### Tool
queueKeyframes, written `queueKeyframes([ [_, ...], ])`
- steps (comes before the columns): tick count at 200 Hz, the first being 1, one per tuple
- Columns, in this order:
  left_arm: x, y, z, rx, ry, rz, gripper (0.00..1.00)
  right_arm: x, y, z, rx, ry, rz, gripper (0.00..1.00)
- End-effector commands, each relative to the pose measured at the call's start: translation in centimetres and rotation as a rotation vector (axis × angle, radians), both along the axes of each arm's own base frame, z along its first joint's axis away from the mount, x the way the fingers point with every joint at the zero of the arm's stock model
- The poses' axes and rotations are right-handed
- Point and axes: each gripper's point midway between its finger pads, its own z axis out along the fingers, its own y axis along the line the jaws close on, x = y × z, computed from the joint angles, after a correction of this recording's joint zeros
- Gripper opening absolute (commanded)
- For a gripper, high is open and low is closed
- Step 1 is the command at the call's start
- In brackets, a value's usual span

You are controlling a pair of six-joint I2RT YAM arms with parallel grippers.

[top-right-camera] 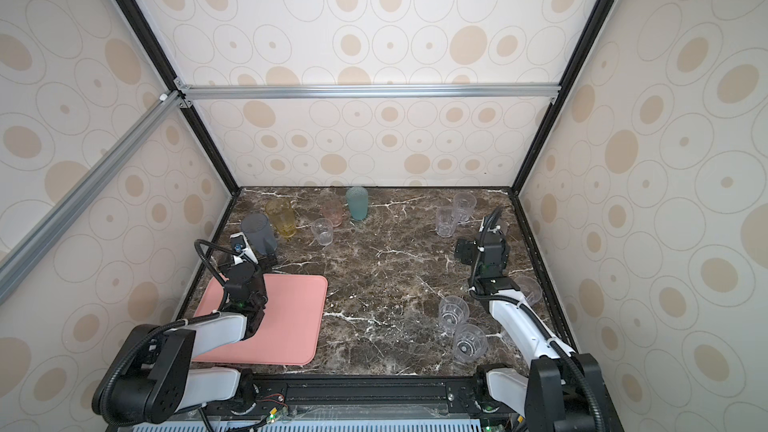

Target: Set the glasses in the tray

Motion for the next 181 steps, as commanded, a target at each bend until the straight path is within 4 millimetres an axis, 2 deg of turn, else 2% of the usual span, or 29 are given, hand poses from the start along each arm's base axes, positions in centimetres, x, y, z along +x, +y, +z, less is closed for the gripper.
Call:
queueKeyframes([
  [1, -1.4, 1.9, -0.4, -0.113, 0.059, 0.162, 0.99, -3.6, -1.6, 0.5, 0.004, 0.181, -0.174, 0.99],
  [13, -1.7, 2.0, 0.3, -0.165, 0.061, 0.172, 0.99, -4.2, -0.9, 1.2, 0.076, 0.228, -0.174, 0.99],
  [23, -1.5, 1.5, 1.1, -0.194, 0.069, 0.144, 0.99, -4.4, 0.6, 0.9, 0.164, 0.278, -0.133, 1.0],
  [39, -1.7, 1.3, 2.4, -0.255, 0.082, 0.145, 0.99, -3.8, 4.9, 0.7, 0.366, 0.328, 0.068, 1.0],
  [58, -2.1, 1.0, 3.8, -0.365, 0.062, 0.152, 0.99, -4.0, 8.4, 0.2, 0.538, 0.371, 0.158, 0.85],
  [70, -1.9, 0.1, 4.8, -0.425, 0.043, 0.09, 0.99, -4.4, 9.3, -0.1, 0.555, 0.403, 0.14, 0.81],
  [84, -1.2, -2.2, 6.4, -0.419, 0.031, -0.087, 0.99, -4.9, 10.4, -0.3, 0.514, 0.426, 0.119, 0.8],
  [91, -1.1, -3.0, 6.9, -0.415, 0.034, -0.136, 0.95, -5.3, 11.6, -0.5, 0.497, 0.444, 0.132, 0.79],
  [109, -0.9, -4.1, 6.6, -0.429, 0.124, -0.181, 0.87, -6.2, 14.5, -0.9, 0.45, 0.48, 0.156, 0.77],
  [127, -0.9, -5.9, 4.7, -0.422, 0.258, -0.23, 0.85, -7.1, 18.0, -1.7, 0.427, 0.497, 0.179, 0.75],
  [147, -1.7, -8.5, 2.6, -0.388, 0.356, -0.295, 0.85, -8.0, 22.4, -3.5, 0.419, 0.534, 0.212, 0.72],
  [181, -3.4, -12.2, -0.5, -0.38, 0.428, -0.378, 0.85, -9.4, 29.1, -6.6, 0.386, 0.615, 0.267, 0.69],
])
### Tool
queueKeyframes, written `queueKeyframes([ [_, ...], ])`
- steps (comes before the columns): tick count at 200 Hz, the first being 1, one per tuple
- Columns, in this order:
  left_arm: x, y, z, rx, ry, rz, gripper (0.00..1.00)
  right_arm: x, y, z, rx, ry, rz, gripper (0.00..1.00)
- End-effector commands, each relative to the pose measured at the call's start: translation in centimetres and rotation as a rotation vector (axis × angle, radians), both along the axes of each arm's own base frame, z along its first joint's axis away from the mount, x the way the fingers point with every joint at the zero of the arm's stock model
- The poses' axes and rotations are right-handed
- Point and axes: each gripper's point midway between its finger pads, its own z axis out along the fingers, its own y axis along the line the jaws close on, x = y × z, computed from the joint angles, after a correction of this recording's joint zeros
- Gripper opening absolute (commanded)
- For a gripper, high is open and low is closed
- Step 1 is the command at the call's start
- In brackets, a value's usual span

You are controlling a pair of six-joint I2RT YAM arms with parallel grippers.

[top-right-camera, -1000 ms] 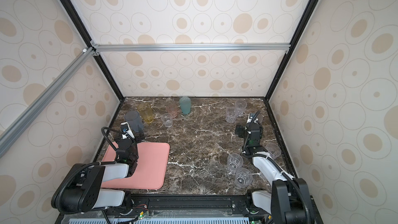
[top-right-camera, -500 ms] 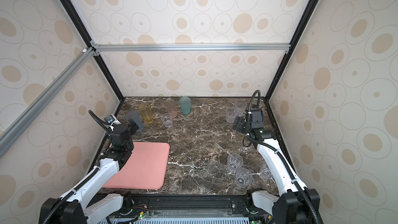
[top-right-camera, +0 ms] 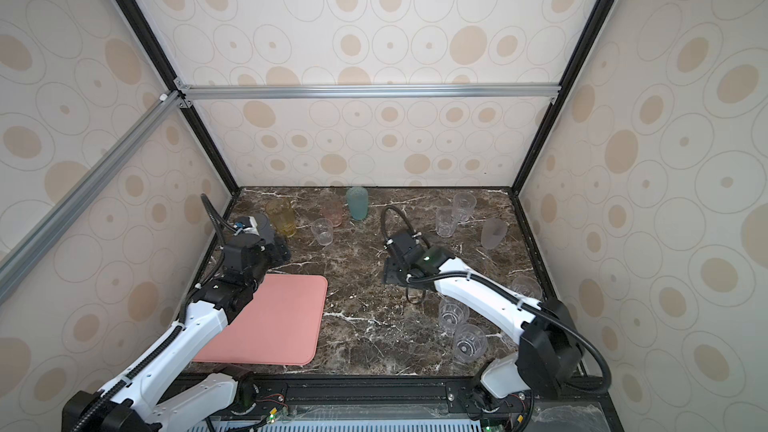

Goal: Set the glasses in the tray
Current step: 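Reach both grippers to the pink tray edges and grip them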

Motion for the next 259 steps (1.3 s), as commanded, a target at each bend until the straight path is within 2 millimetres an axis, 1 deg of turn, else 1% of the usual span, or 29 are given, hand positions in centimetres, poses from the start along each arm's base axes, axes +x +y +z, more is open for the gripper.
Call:
queueKeyframes([
  [1, -1.8, -1.9, -3.0, 0.007, 0.095, -0.059, 0.85, -0.3, 3.0, -1.2, -0.009, 0.015, -0.052, 0.69],
  [17, -2.6, -3.3, -4.5, 0.006, 0.122, -0.1, 0.85, -0.8, 5.6, -2.3, -0.024, 0.036, -0.012, 0.69],
  [32, -3.3, -3.8, -5.7, 0.004, 0.14, -0.115, 0.85, -1.2, 8.0, -3.4, -0.024, 0.065, 0.03, 0.69],
  [45, -3.6, -3.7, -6.4, -0.005, 0.146, -0.111, 0.84, -1.3, 9.5, -4.3, -0.022, 0.084, 0.05, 0.67],
  [61, -3.9, -3.2, -6.8, -0.002, 0.143, -0.088, 0.81, -1.1, 11.4, -5.1, -0.003, 0.105, 0.076, 0.6],
  [88, -4.0, -2.1, -7.2, 0.053, 0.165, -0.047, 0.8, -0.6, 14.0, -6.1, 0.009, 0.121, 0.106, 0.52],
  [101, -4.1, -1.5, -7.4, 0.084, 0.181, -0.025, 0.79, -0.6, 15.1, -6.7, 0.009, 0.136, 0.12, 0.49],
  [118, -4.3, -1.1, -7.6, 0.098, 0.187, -0.014, 0.8, -0.6, 16.3, -7.6, 0.004, 0.148, 0.131, 0.47],
  [141, -4.6, -0.9, -7.7, 0.091, 0.179, -0.008, 0.81, -0.6, 17.4, -8.6, 0.002, 0.171, 0.144, 0.43],
  [165, -4.9, -0.7, -7.7, 0.094, 0.175, -0.006, 0.82, -0.5, 18.4, -9.1, 0.011, 0.18, 0.161, 0.37],
  [186, -5.0, -0.6, -7.6, 0.092, 0.17, -0.004, 0.82, -0.5, 19.0, -9.6, 0.013, 0.189, 0.167, 0.34],
  [214, -5.0, -0.6, -7.6, 0.097, 0.169, -0.003, 0.82, -0.7, 19.4, -10.3, 0.017, 0.204, 0.17, 0.32],
  [259, -4.9, -0.6, -7.6, 0.097, 0.166, -0.003, 0.83, -0.5, 19.5, -10.5, 0.017, 0.198, 0.174, 0.28],
])
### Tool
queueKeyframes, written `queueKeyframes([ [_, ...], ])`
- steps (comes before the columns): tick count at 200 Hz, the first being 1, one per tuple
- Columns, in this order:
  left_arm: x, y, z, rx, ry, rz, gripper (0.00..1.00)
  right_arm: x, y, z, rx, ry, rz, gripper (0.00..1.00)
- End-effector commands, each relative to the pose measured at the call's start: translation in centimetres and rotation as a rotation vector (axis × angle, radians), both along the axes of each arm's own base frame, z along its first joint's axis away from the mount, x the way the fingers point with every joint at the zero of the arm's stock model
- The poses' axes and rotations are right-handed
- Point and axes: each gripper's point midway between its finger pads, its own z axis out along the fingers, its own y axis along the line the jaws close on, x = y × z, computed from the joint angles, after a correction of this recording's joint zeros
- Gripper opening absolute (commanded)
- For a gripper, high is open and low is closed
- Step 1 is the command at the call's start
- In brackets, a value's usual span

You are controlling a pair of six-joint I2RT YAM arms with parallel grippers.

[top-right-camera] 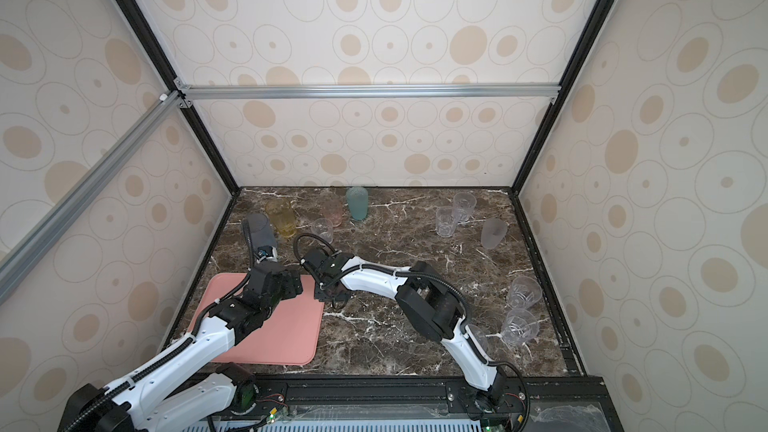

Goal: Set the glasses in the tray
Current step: 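Reach both grippers to the pink tray edges and grip them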

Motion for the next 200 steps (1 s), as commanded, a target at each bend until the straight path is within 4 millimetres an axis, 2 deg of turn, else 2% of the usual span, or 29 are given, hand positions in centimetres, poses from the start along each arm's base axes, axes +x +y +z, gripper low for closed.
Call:
queueKeyframes([
  [1, -0.1, 0.4, 0.1, 0.002, -0.006, 0.026, 0.83, -0.2, 0.1, -1.1, -0.019, 0.018, -0.007, 0.28],
  [80, -0.1, 0.5, 0.2, 0.005, -0.013, 0.03, 0.83, 0.3, 1.2, -1.2, -0.006, 0.018, 0.012, 0.26],
  [113, -0.2, 0.6, 0.3, 0.006, -0.016, 0.034, 0.82, 0.4, 1.2, -1.7, -0.022, 0.016, 0.016, 0.21],
  [161, -0.2, 0.9, 1.5, 0.005, -0.043, 0.045, 0.82, 1.0, -0.5, -1.6, -0.13, -0.017, 0.076, 0.13],
  [200, 0.0, 0.9, 2.6, 0.003, -0.062, 0.049, 0.82, 1.6, -3.0, -1.2, -0.214, -0.025, 0.151, 0.1],
])
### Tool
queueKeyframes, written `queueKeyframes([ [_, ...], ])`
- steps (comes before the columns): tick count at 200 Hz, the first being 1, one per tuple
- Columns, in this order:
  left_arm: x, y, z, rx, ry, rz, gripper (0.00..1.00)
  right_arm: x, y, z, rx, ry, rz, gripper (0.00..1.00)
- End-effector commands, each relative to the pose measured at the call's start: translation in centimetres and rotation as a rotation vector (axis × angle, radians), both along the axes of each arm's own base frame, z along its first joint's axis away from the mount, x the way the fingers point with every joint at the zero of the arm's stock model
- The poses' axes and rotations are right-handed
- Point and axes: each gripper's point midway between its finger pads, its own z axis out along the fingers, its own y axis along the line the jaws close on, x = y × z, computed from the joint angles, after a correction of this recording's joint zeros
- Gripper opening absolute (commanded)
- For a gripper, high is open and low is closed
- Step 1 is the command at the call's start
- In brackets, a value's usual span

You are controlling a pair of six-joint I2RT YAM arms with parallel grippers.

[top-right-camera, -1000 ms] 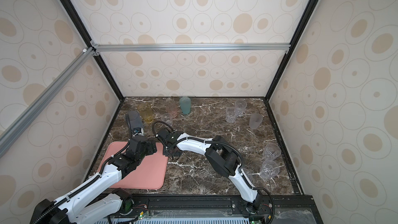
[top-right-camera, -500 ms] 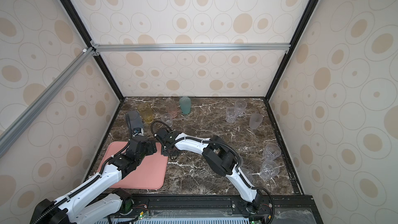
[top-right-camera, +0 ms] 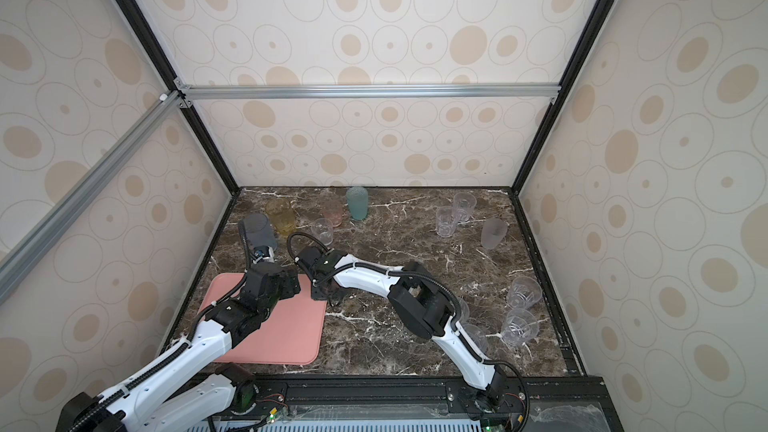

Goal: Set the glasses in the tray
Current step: 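Slide the pink tray with both grippers toward the table centre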

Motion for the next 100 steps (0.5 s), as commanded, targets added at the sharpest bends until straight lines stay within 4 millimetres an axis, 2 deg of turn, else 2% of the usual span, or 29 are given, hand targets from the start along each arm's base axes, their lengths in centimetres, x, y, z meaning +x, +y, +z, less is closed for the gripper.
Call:
queueKeyframes([
  [1, 0.2, 0.3, 1.7, -0.002, -0.031, 0.028, 0.82, 0.5, -3.4, -0.5, -0.132, -0.003, 0.058, 0.1],
  [24, 0.4, 0.1, 2.2, -0.017, -0.04, 0.023, 0.82, 1.2, -5.4, -0.1, -0.179, -0.008, 0.116, 0.09],
  [61, 0.7, -0.3, 2.6, -0.036, -0.05, 0.012, 0.81, 3.0, -10.1, 0.2, -0.266, -0.018, 0.17, 0.08],
  [100, 1.1, -0.9, 2.4, -0.056, -0.046, 0.0, 0.81, 5.3, -15.5, -0.2, -0.291, 0.012, 0.101, 0.07],
])
